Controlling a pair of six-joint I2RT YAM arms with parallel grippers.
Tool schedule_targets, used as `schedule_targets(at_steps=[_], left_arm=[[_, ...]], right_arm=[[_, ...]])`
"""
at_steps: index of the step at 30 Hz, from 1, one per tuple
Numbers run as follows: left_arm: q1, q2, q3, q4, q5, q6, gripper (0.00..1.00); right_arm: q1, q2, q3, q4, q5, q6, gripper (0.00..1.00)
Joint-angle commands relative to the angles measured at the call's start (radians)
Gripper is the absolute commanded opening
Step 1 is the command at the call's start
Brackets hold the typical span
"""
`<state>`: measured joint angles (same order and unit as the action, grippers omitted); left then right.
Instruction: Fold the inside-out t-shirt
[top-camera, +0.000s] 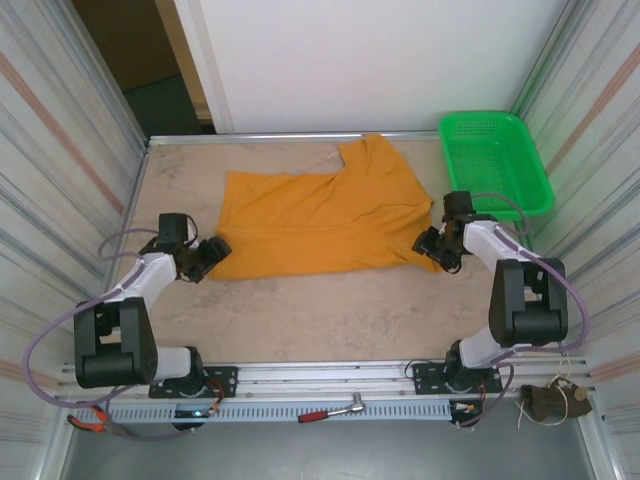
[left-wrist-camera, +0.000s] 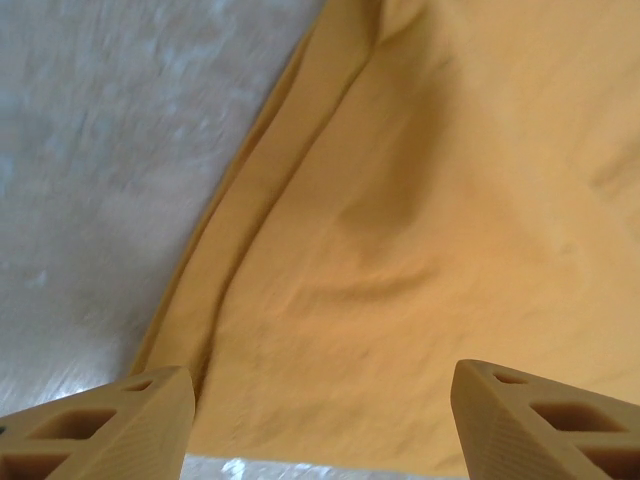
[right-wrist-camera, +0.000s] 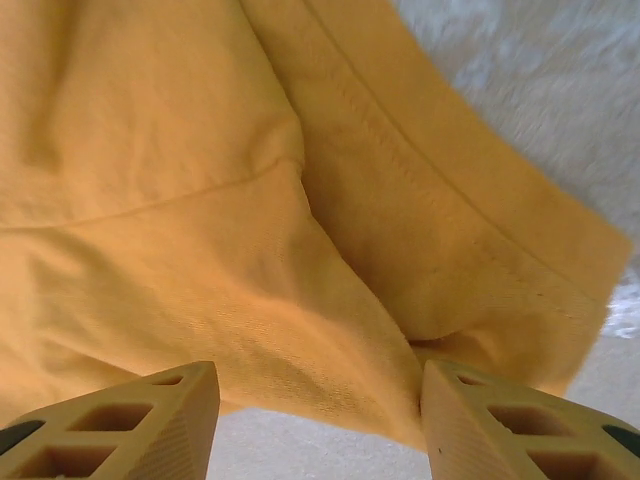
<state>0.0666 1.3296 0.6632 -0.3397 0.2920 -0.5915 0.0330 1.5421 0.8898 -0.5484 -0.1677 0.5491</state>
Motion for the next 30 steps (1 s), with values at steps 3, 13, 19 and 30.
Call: schedule_targets(at_steps=[3,13,19,30], left_arm=[[0.006,0.042,0.011,0.025,0.008,0.002,0.69],[0.006,0.113,-0.004,0.076,-0.002,-0.001,0.61],[0.01,0.127,-0.01,0.079,0.002,-0.002,0.0],[0.029,-0.141,-0.111,-0.039,-0.068,-0.088,0.0]], right_arm=[[0.024,0.038,0.026,0.033,0.046,0.01,0.5],[0.022,0.051,0.019,0.023,0.074,-0.004,0.0],[0.008,-0.081,-0.038,-0.048,0.111,0.0,0.0],[-0.065,-0.405,-0.244,-0.173,0.084,0.082,0.0]])
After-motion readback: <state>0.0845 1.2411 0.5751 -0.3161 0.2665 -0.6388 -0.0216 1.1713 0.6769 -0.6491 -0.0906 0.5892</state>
